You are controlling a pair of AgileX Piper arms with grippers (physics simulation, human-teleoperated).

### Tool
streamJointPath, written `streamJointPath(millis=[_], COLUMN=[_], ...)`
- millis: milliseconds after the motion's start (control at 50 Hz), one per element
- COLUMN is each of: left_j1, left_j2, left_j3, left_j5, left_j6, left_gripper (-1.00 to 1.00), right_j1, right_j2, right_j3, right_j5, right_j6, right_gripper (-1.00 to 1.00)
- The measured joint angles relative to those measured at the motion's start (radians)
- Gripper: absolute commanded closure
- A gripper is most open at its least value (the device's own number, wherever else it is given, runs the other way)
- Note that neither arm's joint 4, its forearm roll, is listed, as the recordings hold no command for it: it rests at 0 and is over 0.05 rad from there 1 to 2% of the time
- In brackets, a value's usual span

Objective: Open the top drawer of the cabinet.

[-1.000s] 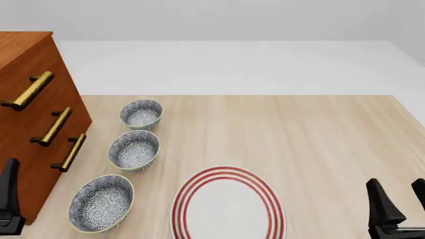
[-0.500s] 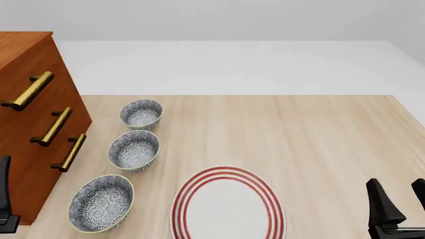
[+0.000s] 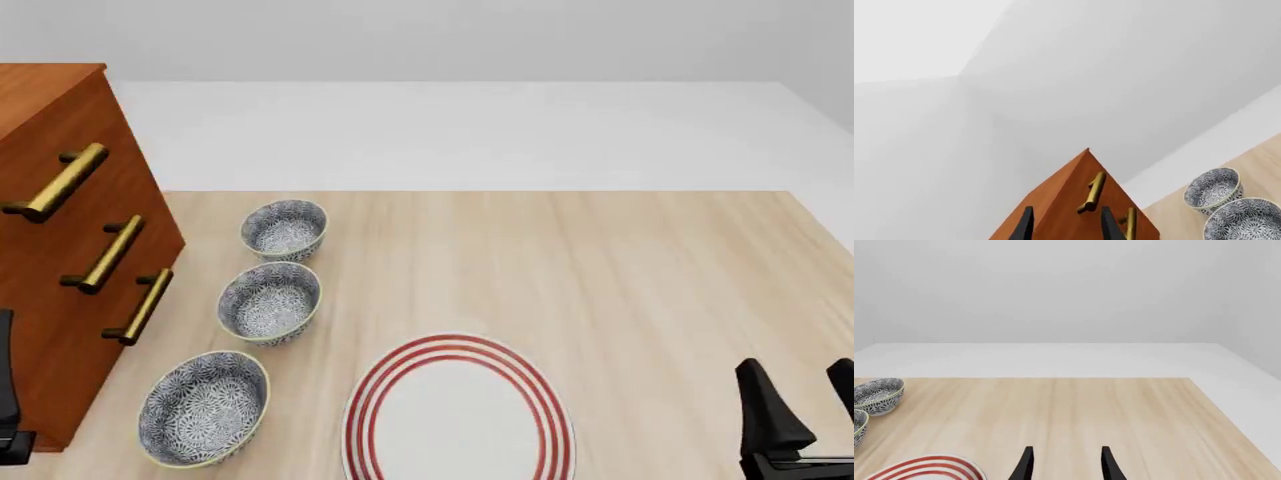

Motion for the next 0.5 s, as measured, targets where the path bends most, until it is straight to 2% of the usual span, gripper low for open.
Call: streamJointPath(millis=[500], left_j1=[0.018], left_j2=[0.030], left_j3=[-0.040], left_j5=[-0.022], left_j6=[0.143], left_gripper=[-1.00], right_j1=[0.000], right_j2=[0.000], right_j3=[0.000], right_j5=[0.000], right_j6=[0.000], right_gripper=[-1.00])
